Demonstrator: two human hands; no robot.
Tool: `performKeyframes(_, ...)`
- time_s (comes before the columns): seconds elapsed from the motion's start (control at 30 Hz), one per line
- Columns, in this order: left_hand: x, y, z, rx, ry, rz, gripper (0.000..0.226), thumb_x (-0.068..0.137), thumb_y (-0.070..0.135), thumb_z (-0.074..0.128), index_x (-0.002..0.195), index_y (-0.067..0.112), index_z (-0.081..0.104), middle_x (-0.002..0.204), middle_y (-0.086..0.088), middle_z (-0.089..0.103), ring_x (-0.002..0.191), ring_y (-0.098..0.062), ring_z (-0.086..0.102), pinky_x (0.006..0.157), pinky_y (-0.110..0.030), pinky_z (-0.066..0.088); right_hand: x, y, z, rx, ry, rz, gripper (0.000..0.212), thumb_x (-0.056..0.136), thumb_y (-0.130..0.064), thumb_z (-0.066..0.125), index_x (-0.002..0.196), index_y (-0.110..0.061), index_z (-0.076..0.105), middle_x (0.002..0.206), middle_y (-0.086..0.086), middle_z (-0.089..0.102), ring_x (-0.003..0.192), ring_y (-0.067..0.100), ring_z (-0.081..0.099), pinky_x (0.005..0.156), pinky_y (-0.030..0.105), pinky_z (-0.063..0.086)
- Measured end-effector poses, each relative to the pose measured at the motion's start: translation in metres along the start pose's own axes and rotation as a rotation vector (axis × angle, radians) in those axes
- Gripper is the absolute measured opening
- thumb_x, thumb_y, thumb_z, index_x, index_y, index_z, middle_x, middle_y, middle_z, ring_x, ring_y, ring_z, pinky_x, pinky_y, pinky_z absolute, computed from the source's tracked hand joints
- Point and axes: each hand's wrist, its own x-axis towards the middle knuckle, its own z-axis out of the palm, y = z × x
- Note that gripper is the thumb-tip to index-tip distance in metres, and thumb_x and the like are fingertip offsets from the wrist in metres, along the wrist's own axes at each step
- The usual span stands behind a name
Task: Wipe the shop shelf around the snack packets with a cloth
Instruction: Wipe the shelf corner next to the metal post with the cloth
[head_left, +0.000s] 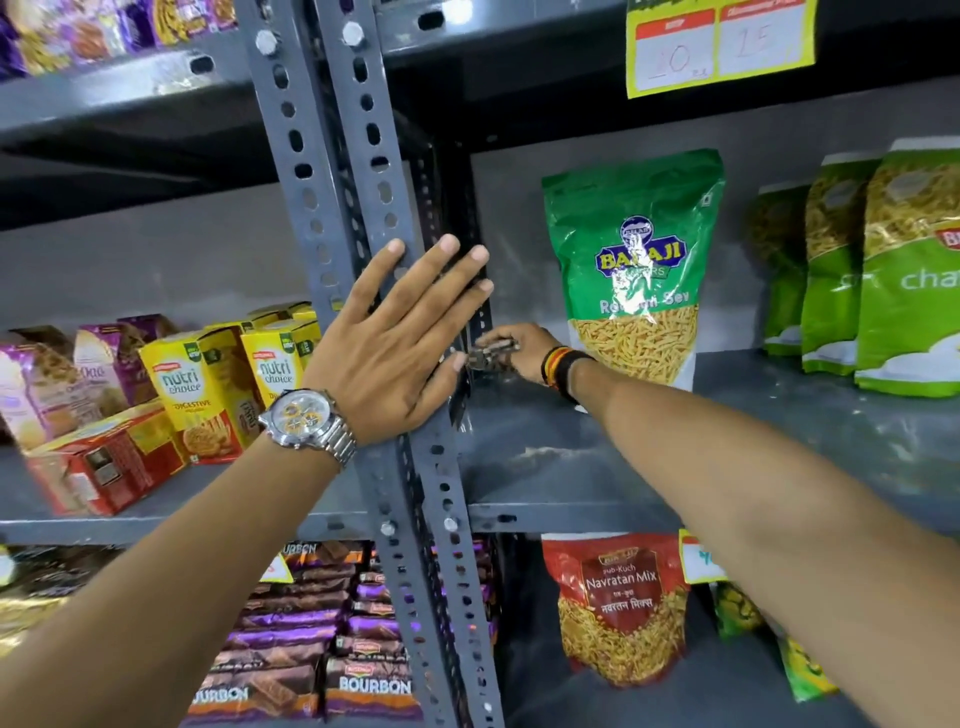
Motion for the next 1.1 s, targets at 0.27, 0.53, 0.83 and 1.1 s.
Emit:
performKeyframes(0.27,-0.002,-0.002,0.008,0.006,0.034,0.014,0.066,0.103,0.038,0.031,0.162,0.011,0.02,0.171,-0.009,0.011,0.158,-0.028,0.007,0.127,-0.055,0.005,0.053,0.054,0.02,-0.183,0.006,0.268,0.037,0.084,-0.013,0.061,0.12,-0.02,0.067,0.124,0.008,0.065,0.118,0.029,0.06,0.099,0.031,0.049)
performKeyframes(0.53,-0.002,0.0,0.002,0.007,0.025,0.013,0.065,0.104,0.038,0.031,0.162,0.011,0.021,0.171,-0.009,0.012,0.158,-0.028,0.007,0.127,-0.055,0.005,0.028,0.038,0.03,-0.203,-0.058,0.188,0.03,0.086,-0.015,0.06,0.107,-0.031,0.073,0.122,-0.003,0.069,0.113,0.022,0.062,0.09,0.019,0.043)
performKeyframes(0.83,-0.001,0.002,-0.003,0.017,-0.019,0.004,0.065,0.105,0.039,0.028,0.163,0.011,0.016,0.172,-0.008,0.008,0.159,-0.028,0.003,0.127,-0.055,0.002,-0.106,-0.027,-0.029,-0.053,-0.499,-0.14,0.037,0.094,-0.007,0.058,0.126,-0.023,0.064,0.118,-0.012,0.066,0.099,-0.007,0.06,0.083,-0.003,0.04)
performKeyframes(1.1,-0.001,0.003,-0.004,0.005,-0.013,-0.007,0.065,0.104,0.037,0.029,0.163,0.011,0.018,0.172,-0.008,0.01,0.159,-0.028,0.005,0.127,-0.055,0.003,-0.096,-0.011,-0.018,-0.111,-0.352,-0.11,0.036,0.091,0.002,0.06,0.124,-0.009,0.065,0.126,0.011,0.067,0.106,0.009,0.058,0.089,0.013,0.04)
